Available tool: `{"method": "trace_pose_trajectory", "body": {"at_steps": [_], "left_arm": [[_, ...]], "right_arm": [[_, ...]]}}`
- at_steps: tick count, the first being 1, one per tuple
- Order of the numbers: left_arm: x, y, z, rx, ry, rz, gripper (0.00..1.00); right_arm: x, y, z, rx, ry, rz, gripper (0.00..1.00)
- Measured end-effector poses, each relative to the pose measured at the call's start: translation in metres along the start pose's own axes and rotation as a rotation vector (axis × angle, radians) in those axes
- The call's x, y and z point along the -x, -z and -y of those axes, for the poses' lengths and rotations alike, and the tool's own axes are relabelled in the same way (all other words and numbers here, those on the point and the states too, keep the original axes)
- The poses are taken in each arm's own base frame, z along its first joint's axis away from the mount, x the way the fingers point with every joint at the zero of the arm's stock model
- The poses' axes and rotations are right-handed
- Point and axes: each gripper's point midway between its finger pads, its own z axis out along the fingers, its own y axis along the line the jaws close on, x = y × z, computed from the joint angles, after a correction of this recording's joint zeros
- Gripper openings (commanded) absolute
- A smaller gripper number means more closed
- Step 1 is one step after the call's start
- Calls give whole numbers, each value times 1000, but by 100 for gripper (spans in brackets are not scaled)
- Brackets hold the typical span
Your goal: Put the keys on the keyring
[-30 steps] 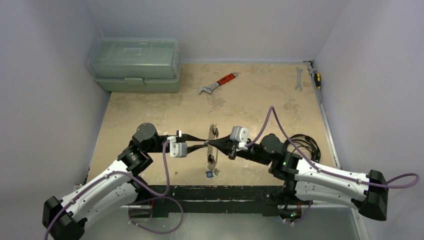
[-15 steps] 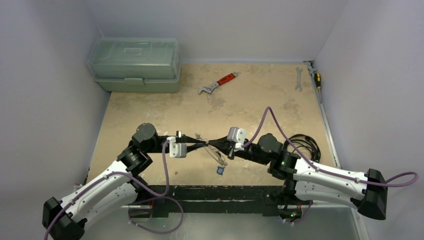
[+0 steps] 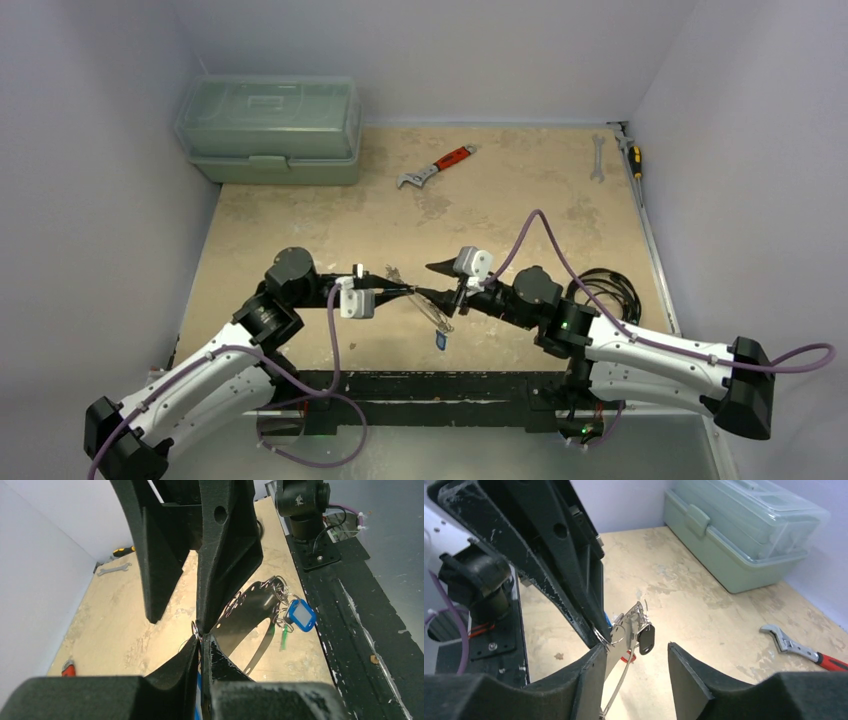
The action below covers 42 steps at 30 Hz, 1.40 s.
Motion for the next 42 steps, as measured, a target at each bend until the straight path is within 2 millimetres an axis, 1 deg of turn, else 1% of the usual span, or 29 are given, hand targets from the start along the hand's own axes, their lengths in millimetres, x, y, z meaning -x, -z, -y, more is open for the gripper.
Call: {"method": "trace_pose_trajectory", "body": {"at_steps": [5,7,10,12,16,18,20,21,23,25,27,31,33,38,42], "left_arm": [[6,2,-4,21,-37,11,0],[12,4,-6,33,-63,25,0],[20,7,-7,45,-91,49,0],[21,8,-5,47,-100,57,0],[23,8,-5,46,-106,64,0],[24,8,-5,47,-107,65,0],[25,8,-6,48,-113,71,0],[27,8,-6,49,-118,76,0],[29,8,-7,48,-126,84,0],[31,8,-7,46,-132,90,0],[33,8,-7,45,-137,97,0],[33,8,-7,43,-140,100,0],[34,8,-7,43,-140,101,0],[34,8,-6,41,-142,104,0],[35,8,-6,41,-143,104,0]], "right_arm": [[6,7,18,-117,-60,14,73],[11,11,25,-169,-89,27,74],[14,18,42,-273,-149,43,77],[10,21,54,-336,-205,36,78],[-8,28,75,-422,-324,-1,76],[-18,31,88,-449,-393,-21,75],[-27,33,93,-449,-449,-45,75],[-31,32,92,-429,-479,-58,76],[-35,27,82,-358,-532,-76,77],[-40,21,67,-260,-596,-105,77],[-49,14,50,-157,-676,-152,76],[-62,8,29,-24,-821,-203,77],[-64,8,20,29,-874,-209,77],[-58,5,-1,172,-975,-185,78],[-64,2,-10,232,-1047,-185,77]]}}
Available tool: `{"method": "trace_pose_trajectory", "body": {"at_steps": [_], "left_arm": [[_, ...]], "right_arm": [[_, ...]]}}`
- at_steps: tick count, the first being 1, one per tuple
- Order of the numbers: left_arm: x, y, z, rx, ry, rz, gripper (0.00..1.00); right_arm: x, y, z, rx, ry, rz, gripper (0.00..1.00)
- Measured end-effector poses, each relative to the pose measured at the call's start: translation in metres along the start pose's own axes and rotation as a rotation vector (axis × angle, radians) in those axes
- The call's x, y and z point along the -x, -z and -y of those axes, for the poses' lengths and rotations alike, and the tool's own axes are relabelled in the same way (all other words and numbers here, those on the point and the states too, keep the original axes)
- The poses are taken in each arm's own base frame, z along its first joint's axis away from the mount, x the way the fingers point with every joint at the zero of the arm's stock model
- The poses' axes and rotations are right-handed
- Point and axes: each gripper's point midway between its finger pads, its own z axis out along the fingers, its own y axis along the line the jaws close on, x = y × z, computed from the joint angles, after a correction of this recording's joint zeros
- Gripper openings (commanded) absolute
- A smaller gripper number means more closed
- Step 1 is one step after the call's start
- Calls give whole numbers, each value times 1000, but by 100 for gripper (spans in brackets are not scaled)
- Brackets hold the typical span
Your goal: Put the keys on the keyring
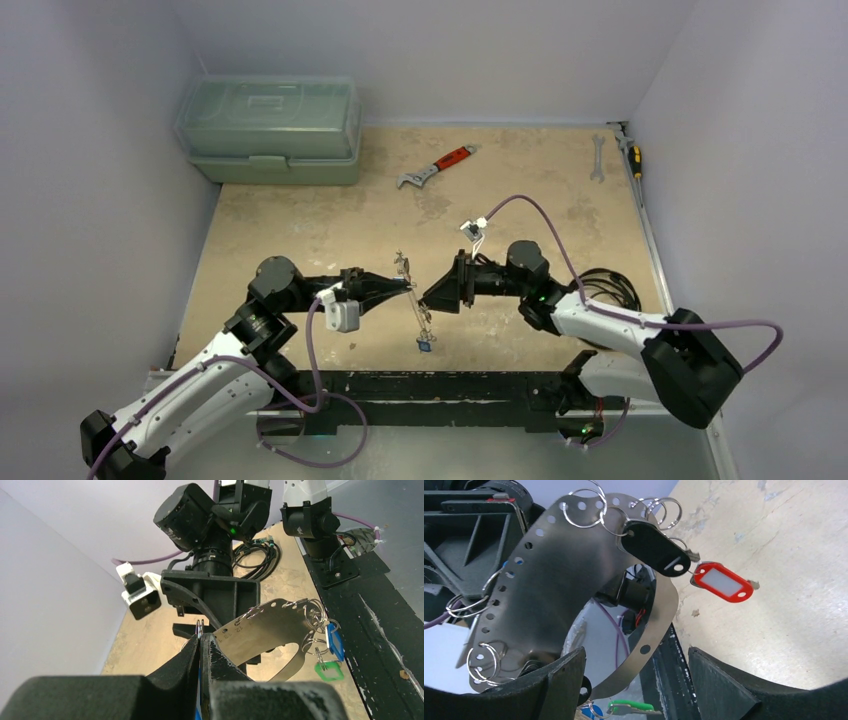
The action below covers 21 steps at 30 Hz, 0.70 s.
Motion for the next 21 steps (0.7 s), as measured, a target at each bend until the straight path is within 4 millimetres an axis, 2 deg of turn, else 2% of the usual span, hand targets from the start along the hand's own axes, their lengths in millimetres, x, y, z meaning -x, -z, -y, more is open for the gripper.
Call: {"method": "trace_pose_trajectory", "body": {"at_steps": [12,21], "left_arm": [[4,-1,-2,6,-8,15,0],[5,0,-2,5,-8,16,0]], "right_arm": [[-8,-15,5,86,-134,-12,71],[-24,-28,5,123,-216,-54,62]]}}
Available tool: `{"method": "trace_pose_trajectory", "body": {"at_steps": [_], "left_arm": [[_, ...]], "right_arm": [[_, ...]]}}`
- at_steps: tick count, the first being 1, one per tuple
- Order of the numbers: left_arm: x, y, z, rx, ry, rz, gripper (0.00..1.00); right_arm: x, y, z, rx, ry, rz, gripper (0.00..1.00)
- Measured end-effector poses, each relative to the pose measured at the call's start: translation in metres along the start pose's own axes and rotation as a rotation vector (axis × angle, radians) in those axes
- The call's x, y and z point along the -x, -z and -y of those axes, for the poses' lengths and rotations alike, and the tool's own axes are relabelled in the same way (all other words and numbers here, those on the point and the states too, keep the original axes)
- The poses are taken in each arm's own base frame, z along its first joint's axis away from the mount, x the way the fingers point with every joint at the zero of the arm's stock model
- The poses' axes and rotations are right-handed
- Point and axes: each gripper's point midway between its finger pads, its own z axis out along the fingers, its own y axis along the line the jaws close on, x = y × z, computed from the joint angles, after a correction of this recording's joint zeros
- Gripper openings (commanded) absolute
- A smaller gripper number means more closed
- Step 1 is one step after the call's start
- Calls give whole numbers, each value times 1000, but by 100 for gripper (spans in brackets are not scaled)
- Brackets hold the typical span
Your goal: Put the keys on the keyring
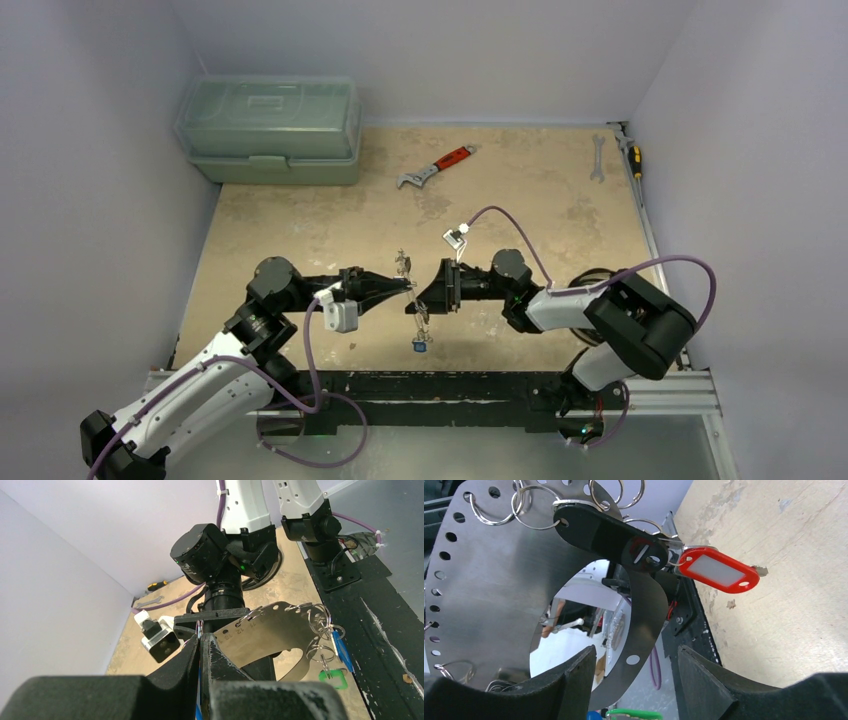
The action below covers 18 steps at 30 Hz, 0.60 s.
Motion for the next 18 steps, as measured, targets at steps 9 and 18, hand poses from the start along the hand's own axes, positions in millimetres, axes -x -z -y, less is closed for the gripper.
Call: {"method": "trace_pose_trajectory", "body": {"at_steps": [9,18], "left_arm": [[1,0,0,1,-3,2,0],[5,1,2,-4,-9,19,0]], "right_arm": [[-2,-3,-10,47,-32,-7,47],[-4,-5,-12,52,-62,-12,19]]}}
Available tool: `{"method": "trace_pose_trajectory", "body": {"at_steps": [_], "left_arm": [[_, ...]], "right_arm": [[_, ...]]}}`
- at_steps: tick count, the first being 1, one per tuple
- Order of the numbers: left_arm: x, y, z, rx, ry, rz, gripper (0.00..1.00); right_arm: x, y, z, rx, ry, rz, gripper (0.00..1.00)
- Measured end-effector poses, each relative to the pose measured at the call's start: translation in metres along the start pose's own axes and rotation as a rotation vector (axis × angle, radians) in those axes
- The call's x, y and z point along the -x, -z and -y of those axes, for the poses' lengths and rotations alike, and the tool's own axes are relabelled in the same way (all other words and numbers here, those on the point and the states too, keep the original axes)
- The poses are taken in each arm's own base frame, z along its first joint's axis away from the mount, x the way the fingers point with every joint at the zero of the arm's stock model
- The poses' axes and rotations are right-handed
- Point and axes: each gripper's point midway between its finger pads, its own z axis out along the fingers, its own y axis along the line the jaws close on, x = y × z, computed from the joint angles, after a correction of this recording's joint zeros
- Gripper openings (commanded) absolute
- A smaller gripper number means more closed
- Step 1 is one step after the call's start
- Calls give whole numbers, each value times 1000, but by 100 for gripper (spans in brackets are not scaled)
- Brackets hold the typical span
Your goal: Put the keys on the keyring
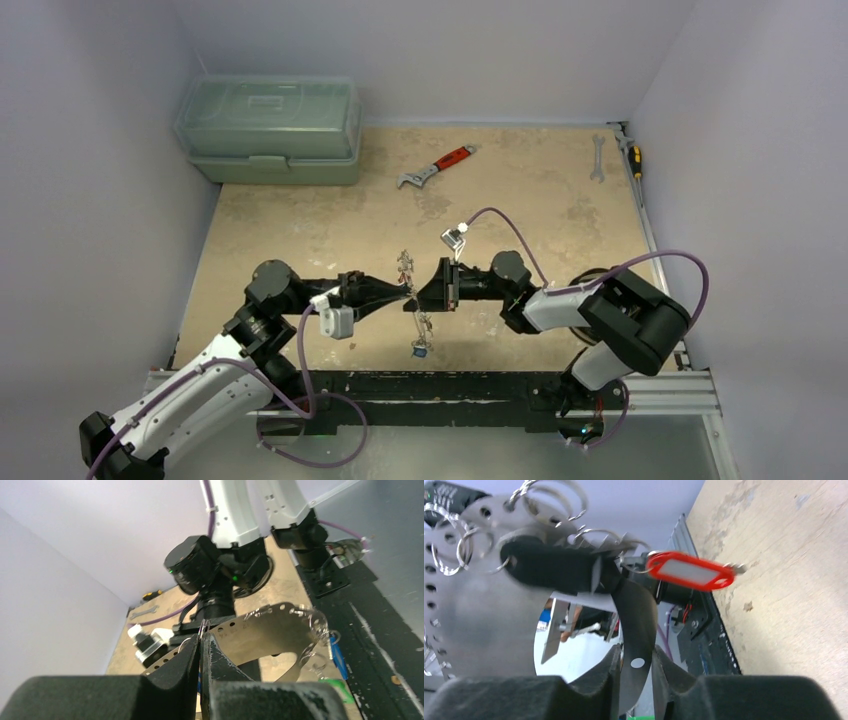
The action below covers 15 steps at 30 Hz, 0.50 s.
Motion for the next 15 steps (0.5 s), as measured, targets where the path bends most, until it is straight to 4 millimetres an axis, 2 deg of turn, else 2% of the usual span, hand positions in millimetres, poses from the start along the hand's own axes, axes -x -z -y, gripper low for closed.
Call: {"method": "trace_pose_trajectory", "body": {"at_steps": [4,8,10,15], "left_arm": [[3,-1,10,-38,12,18,0],[0,1,11,-37,21,8,0],[0,2,10,-27,20,2,9],[5,6,2,21,-14,-2,26]], "right_arm": [[6,0,5,-24,-23,32,4],[11,-1,10,-81,6,35,0],[20,-2,11,-136,60,43,0],[64,2,5,-328,291,109,0]]}}
